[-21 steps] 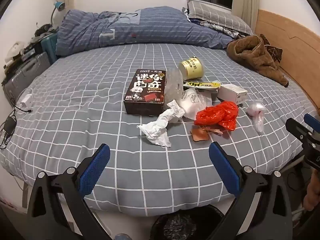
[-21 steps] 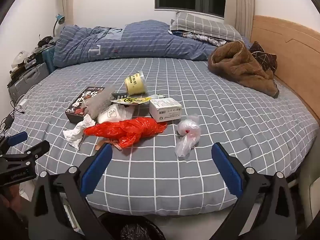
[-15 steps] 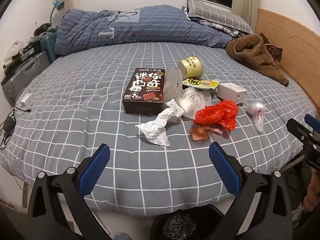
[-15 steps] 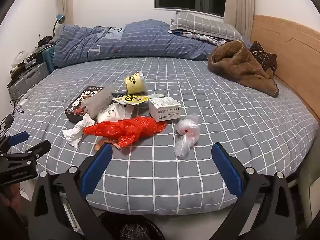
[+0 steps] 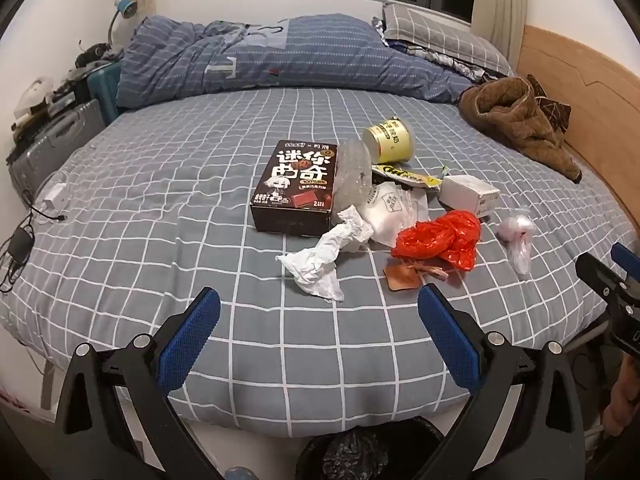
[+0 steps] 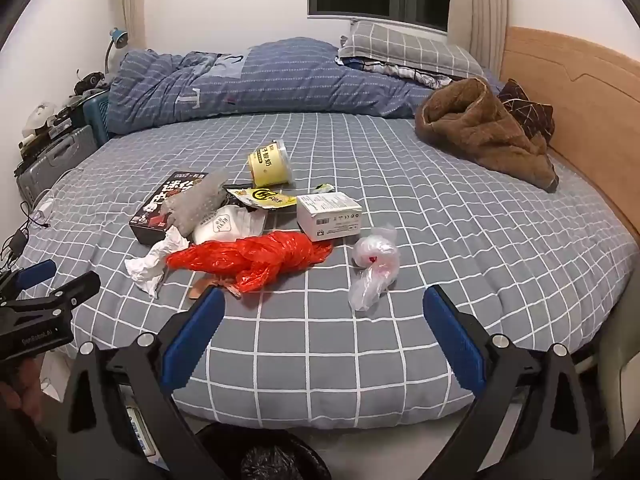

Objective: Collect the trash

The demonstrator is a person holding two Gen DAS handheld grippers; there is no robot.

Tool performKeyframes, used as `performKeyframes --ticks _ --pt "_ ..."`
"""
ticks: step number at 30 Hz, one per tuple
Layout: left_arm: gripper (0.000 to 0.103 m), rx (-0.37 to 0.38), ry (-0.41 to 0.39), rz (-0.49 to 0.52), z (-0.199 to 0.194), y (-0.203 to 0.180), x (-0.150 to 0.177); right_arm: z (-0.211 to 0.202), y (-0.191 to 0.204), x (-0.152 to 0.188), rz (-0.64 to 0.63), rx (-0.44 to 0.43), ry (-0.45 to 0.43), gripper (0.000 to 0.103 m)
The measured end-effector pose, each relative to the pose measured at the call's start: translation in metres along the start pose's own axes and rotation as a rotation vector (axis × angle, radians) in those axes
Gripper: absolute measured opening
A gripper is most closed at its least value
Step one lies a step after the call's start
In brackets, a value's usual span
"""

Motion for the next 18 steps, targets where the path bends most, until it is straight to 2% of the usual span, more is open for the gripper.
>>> performKeyframes --ticks 18 --pt "0.097 -0.023 0.000 0.026 -0.0003 -0.0009 -0.0012 0.0023 0.0019 0.0021 -0.001 -0.001 0.010 0.095"
Point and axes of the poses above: each gripper's, at about its wrist camera, not at the fingertips, and z roughly the way its jaws point, y to its left, x to its underside, the point moved 3 cm from there along z, roughly the way its jaws point, and after that the axes turned 8 degrees about z, right-handed, at the moved point
